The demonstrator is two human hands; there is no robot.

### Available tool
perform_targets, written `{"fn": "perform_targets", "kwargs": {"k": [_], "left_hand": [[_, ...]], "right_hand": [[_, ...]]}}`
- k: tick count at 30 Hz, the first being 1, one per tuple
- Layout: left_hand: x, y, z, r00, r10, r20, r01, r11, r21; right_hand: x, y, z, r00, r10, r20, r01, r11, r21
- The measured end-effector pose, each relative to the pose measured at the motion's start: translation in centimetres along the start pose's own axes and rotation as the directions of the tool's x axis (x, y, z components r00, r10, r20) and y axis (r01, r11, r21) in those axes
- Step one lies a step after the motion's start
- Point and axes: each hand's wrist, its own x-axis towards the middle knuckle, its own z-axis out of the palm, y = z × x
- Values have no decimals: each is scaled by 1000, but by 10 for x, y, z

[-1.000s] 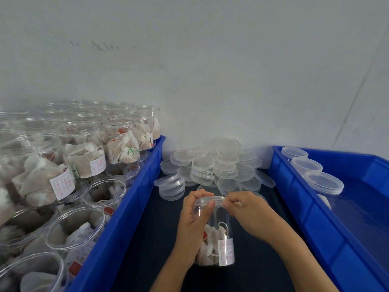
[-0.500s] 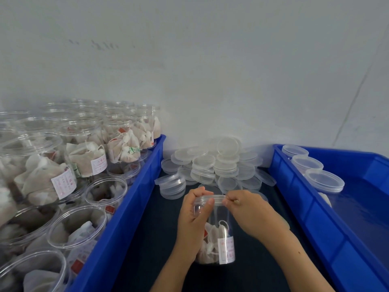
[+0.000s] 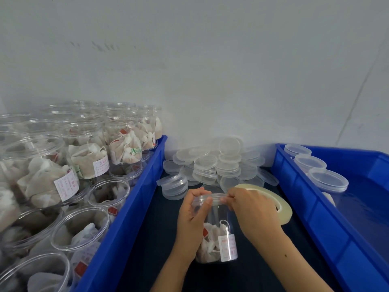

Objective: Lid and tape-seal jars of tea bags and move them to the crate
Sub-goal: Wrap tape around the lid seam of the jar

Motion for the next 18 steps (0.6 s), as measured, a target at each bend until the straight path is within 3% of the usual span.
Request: {"fn": "perform_targets", "kwargs": {"k": [3, 7, 11, 18], "left_hand": [[-1, 0, 1, 1000, 10, -13, -10, 1000, 11], [-2, 1, 3, 1000, 23, -14, -23, 1000, -1], [-3, 2, 3, 999, 30, -15, -30, 1000, -5], [-5, 1, 3, 999, 19, -45, -18, 999, 27]], "right_hand": [[-4, 1, -1, 992, -16, -126, 11, 999, -44], [-8, 6, -8, 987, -59, -149, 54, 998, -43], [-13, 10, -5, 963, -68, -260, 76, 997, 20], [-9, 12, 4, 953, -54, -298, 77, 995, 68]]}}
